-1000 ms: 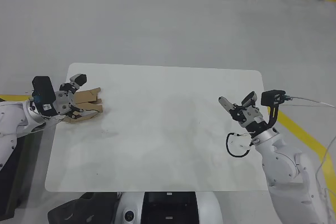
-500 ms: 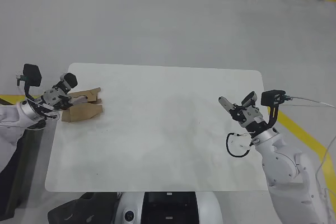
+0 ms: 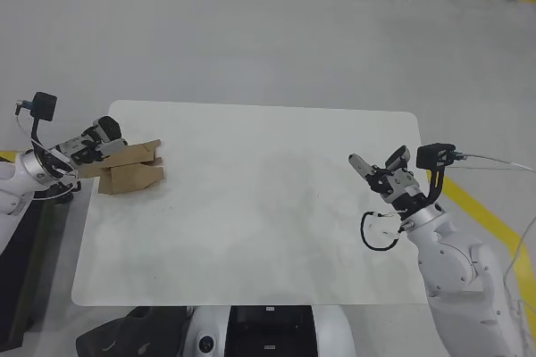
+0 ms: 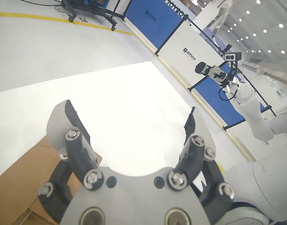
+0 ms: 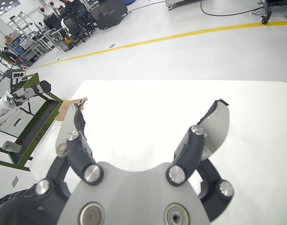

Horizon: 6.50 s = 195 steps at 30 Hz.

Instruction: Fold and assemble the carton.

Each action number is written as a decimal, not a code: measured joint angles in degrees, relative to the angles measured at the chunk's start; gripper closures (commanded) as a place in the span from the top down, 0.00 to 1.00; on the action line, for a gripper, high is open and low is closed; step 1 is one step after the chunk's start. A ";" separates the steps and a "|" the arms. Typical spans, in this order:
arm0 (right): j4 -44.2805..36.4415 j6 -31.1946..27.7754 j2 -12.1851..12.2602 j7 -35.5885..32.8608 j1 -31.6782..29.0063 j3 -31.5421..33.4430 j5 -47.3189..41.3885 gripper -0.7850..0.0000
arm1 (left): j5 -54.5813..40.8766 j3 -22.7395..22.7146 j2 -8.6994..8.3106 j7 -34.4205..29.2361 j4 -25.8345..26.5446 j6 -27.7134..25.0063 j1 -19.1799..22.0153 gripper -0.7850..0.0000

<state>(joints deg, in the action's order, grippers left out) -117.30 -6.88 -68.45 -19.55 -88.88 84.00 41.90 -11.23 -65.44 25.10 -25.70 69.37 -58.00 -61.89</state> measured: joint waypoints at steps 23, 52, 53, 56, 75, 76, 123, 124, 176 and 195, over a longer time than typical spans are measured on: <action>0.00 0.00 0.00 0.00 0.00 0.00 0.00 1.00 | -28.81 -2.90 -0.25 -30.96 -15.67 20.23 4.69 1.00; 0.00 0.00 0.00 0.00 0.00 0.00 0.00 1.00 | -5.06 7.97 10.13 -24.71 -48.06 26.44 21.83 1.00; 0.00 0.00 0.00 0.00 0.00 0.00 0.00 1.00 | -5.14 8.04 10.65 -25.17 -48.46 26.66 22.07 1.00; 0.00 0.00 0.00 0.00 0.00 0.00 0.00 1.00 | -8.13 8.40 11.98 -26.66 -50.31 26.77 23.13 1.00; 0.00 0.00 0.00 0.00 0.00 0.00 0.00 1.00 | -8.84 9.27 17.25 -29.01 -56.91 28.61 26.66 0.85; 0.00 0.00 0.00 0.00 0.00 0.00 0.00 1.00 | -8.78 9.25 17.38 -28.99 -57.10 28.70 26.75 0.84; 0.00 0.00 0.00 0.00 0.00 0.00 0.00 1.00 | -22.58 -3.28 14.97 -38.15 -57.51 25.01 29.64 0.00; 0.00 0.00 0.00 0.00 0.00 0.00 0.00 1.00 | -23.03 -3.63 14.83 -39.08 -57.12 24.74 29.69 0.00; 0.00 0.00 0.00 0.00 0.00 0.00 0.00 1.00 | -34.22 6.20 22.54 -50.88 -14.86 35.58 30.46 0.00; 0.00 0.00 0.00 0.00 0.00 0.00 0.00 1.00 | -34.43 6.19 22.61 -51.24 -15.07 35.70 30.56 0.00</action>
<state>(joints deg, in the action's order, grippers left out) -117.30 -6.88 -68.45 -19.55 -88.88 84.00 41.90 -45.66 -59.25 47.71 -76.93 54.30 -22.30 -31.33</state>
